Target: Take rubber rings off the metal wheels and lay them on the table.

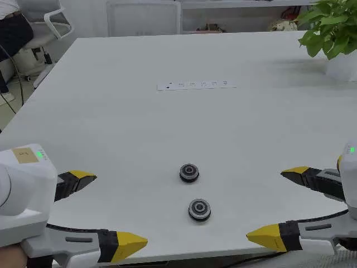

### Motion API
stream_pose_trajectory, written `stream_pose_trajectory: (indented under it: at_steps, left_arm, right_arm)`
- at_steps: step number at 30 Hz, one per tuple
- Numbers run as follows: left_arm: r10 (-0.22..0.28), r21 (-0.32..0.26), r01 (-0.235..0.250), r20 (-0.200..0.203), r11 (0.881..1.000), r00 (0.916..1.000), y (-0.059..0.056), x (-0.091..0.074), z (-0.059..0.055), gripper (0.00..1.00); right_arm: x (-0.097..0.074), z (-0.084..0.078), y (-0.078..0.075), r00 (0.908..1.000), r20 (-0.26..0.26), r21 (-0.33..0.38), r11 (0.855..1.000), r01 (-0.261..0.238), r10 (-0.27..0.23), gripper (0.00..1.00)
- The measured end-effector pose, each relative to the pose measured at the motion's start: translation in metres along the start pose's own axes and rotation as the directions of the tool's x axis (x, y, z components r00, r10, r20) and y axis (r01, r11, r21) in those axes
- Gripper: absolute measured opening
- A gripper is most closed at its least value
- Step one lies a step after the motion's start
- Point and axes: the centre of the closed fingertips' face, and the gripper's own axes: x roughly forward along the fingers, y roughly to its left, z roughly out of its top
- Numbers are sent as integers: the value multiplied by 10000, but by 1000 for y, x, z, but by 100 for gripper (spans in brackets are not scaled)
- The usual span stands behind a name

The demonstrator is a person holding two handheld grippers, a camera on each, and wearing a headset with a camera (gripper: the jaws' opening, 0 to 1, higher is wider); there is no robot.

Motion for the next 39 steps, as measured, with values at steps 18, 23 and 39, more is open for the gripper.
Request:
stream_pose_trajectory:
  at_steps: [18, 23, 39]
  left_arm:
    - [62, 25, -62, 65, 10000, 10000, 5, -2, 2, 89]
    - [73, 20, -73, 35, 10000, 10000, 7, -2, 1, 89]
    - [55, 2, -55, 55, 10000, 10000, 9, 0, 2, 89]
  right_arm:
    - [2, 4, -2, 10000, 7, -107, 9999, 60, -60, 91]
    - [3, 4, -3, 10000, -11, -104, 9999, 68, -68, 91]
    - [4, 2, -7, 9999, -68, -70, 9999, 130, -130, 91]
